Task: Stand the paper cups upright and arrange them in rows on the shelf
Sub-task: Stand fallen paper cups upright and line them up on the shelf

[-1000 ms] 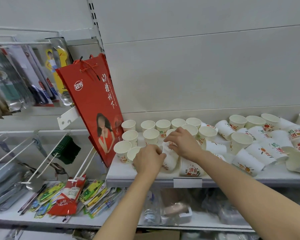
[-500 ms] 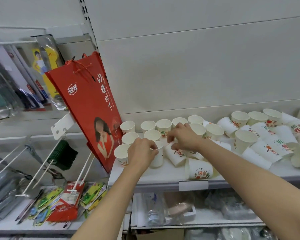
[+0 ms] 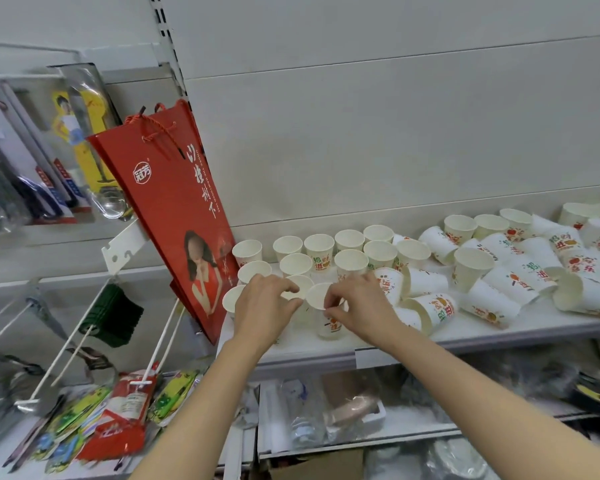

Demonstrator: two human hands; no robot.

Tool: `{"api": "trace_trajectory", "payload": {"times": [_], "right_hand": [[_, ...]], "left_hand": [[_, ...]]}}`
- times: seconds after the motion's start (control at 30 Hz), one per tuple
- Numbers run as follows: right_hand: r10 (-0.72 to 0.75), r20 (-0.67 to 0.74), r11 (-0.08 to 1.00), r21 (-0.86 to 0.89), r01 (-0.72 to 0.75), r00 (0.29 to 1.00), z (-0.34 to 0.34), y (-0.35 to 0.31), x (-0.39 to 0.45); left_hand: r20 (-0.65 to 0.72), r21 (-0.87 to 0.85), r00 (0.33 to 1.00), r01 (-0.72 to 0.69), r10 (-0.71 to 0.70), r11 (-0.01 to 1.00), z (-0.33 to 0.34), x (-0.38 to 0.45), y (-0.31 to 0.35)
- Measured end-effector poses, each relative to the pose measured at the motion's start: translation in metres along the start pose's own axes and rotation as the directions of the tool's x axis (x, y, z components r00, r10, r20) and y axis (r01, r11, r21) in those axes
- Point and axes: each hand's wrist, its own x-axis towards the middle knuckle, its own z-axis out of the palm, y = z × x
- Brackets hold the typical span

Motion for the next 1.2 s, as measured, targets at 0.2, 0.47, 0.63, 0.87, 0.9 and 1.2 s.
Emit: {"api": "trace_trajectory", "payload": {"times": [0.2, 0.47, 0.63, 0.87, 0.9, 1.2], "right_hand": [[-0.104, -0.036, 0.99, -0.098, 0.1, 0.994, 0.022, -0.011, -0.012], [-0.189, -0.169, 0.98, -0.095, 0.175, 0.967, 0.004, 0.022, -0.012], [0.026, -0.222, 0.978, -0.198, -0.072, 0.975, -0.032, 0.081, 0.009], [0.045, 0.008, 0.966, -0.255, -0.042, 0.999, -0.048, 0.142, 0.049], [0.029, 0.057, 0.965, -0.262, -0.013, 0.998, -0.048, 0.145, 0.052], [0.006, 0.141, 0.993, -0.121, 0.012, 0.99, -0.027, 0.155, 0.065]], "left_hand": [[0.009, -0.05, 0.999, -0.04, 0.04, 0.998, 0.0, 0.0, 0.006], [-0.006, -0.034, 0.991, -0.134, 0.134, 0.99, -0.002, 0.037, 0.038], [0.172, 0.159, 0.952, -0.281, 0.253, 0.947, 0.019, 0.078, 0.079], [0.279, 0.322, 0.946, -0.253, 0.164, 0.912, 0.046, 0.094, 0.09], [0.27, 0.365, 0.949, -0.259, 0.164, 0.894, 0.045, 0.094, 0.087], [0.135, 0.257, 0.966, -0.25, 0.221, 0.934, 0.033, 0.077, 0.107]]}}
